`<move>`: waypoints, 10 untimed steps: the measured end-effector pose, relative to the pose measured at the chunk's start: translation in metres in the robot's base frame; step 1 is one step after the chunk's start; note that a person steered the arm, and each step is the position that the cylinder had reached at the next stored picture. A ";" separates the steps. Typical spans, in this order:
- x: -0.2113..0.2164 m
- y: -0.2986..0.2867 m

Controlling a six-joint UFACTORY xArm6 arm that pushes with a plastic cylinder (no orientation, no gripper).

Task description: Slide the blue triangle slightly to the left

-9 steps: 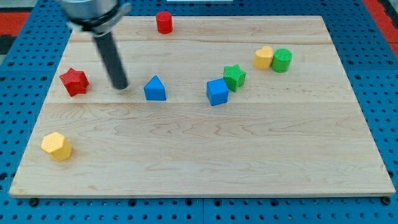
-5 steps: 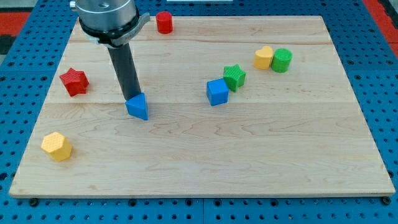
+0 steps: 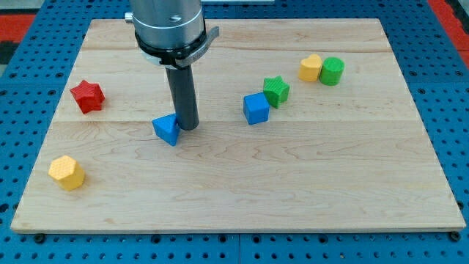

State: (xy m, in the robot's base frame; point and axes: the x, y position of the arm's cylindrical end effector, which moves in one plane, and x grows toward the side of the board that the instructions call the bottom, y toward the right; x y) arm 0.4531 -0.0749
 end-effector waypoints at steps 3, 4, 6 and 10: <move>0.002 -0.004; 0.002 -0.005; 0.003 -0.001; 0.036 -0.001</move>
State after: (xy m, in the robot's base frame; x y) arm 0.4889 -0.0759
